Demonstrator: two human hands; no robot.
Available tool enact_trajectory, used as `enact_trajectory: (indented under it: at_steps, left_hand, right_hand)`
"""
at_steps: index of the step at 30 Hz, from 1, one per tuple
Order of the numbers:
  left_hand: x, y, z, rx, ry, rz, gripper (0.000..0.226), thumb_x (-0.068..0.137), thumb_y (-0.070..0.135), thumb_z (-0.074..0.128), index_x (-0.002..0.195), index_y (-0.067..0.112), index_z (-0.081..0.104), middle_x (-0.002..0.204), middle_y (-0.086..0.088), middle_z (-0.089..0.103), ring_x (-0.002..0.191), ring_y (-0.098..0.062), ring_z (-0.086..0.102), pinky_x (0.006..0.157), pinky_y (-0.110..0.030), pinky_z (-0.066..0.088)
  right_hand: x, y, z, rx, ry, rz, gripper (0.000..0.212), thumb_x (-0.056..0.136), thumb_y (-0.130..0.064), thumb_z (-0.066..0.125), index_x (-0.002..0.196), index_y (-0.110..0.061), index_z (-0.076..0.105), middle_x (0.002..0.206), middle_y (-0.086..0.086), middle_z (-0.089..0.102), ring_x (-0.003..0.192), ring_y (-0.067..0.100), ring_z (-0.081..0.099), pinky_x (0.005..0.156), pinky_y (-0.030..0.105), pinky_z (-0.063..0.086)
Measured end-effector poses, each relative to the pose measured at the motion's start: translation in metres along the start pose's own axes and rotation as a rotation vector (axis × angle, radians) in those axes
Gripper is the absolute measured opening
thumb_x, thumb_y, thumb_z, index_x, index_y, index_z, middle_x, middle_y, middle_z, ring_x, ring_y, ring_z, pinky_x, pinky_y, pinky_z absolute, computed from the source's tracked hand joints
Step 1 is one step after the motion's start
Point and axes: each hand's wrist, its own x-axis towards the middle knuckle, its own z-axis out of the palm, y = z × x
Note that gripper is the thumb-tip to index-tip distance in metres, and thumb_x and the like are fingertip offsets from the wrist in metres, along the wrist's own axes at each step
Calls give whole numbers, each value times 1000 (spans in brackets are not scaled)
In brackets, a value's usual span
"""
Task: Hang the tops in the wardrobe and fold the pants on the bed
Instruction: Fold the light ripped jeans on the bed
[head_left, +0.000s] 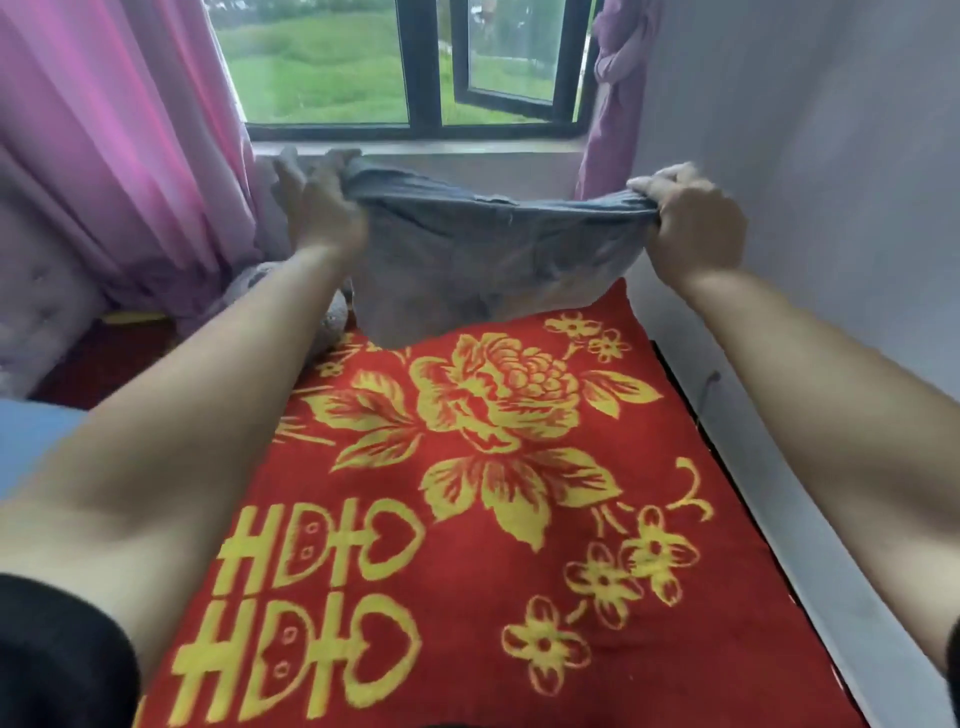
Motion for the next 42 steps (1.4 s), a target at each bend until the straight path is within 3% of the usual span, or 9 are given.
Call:
enact_trajectory:
  at_steps: [2, 6, 15, 20, 26, 33, 37, 40, 42]
  left_hand:
    - [-46, -51, 15, 373, -89, 54, 45, 88, 11, 50, 122, 36, 64, 153, -11, 27, 143, -32, 19, 115, -43, 25]
    - [-140, -157, 56, 744, -449, 163, 37, 88, 19, 57, 119, 34, 69, 130, -1, 55, 126, -28, 40, 97, -41, 39]
    - [-330, -272, 109, 1137, -1013, 164, 31, 87, 10, 53, 109, 26, 66, 114, 3, 60, 114, -23, 51, 85, -34, 39]
    - [-384, -287, 112, 1136, -1127, 97, 20, 88, 23, 56, 108, 24, 63, 113, 0, 62, 113, -25, 53, 87, -35, 40]
    - [-449, -324, 136, 1134, -1175, 64, 38, 82, 37, 59, 115, 18, 59, 117, -6, 60, 114, -26, 52, 85, -38, 39]
    - [-544, -379, 153, 1165, -1353, -90, 35, 86, 12, 57, 120, 13, 58, 119, -8, 58, 114, -29, 52, 84, -38, 44]
    - [-577, -391, 155, 1142, -1503, -124, 48, 87, 37, 55, 127, 11, 49, 130, -12, 48, 123, -31, 43, 90, -41, 41]
    - [-583, -387, 164, 1011, -1351, -97, 53, 86, 50, 52, 120, 9, 48, 121, -15, 49, 113, -33, 47, 87, -44, 41]
    - [-583, -379, 179, 883, -1274, 0, 49, 85, 48, 58, 114, 11, 46, 115, -13, 49, 107, -33, 49, 84, -44, 41]
  right_hand:
    - [-38, 13, 43, -5, -126, 19, 36, 92, -21, 55, 125, -30, 67, 127, 4, 59, 101, 38, 64, 87, 42, 50]
    - [-137, 31, 125, -7, -419, 62, 26, 93, -23, 61, 116, -26, 73, 126, 3, 63, 97, 36, 67, 83, 42, 53]
    - [-334, 53, 223, -88, -929, 121, 34, 86, -9, 60, 115, -23, 73, 120, 5, 62, 99, 35, 65, 80, 38, 50]
    - [-396, 58, 224, -168, -1066, 98, 26, 83, -14, 62, 108, -18, 67, 111, 7, 60, 93, 35, 67, 75, 39, 52]
    - [-461, 71, 257, -215, -1158, 54, 26, 83, -18, 64, 109, -14, 61, 111, 12, 57, 94, 37, 65, 74, 40, 49]
    - [-562, 95, 298, -261, -1347, 31, 29, 83, -19, 68, 112, -15, 61, 111, 14, 55, 94, 38, 63, 74, 41, 49]
    - [-596, 99, 308, -352, -1538, -79, 49, 88, -57, 59, 117, -17, 61, 118, 12, 56, 106, 34, 57, 80, 39, 47]
    - [-600, 102, 310, -316, -1491, -43, 60, 90, -65, 43, 113, -14, 63, 114, 15, 58, 105, 35, 56, 78, 40, 45]
    - [-598, 106, 312, -284, -1417, -79, 54, 91, -59, 51, 114, -11, 58, 114, 16, 56, 105, 36, 55, 74, 41, 46]
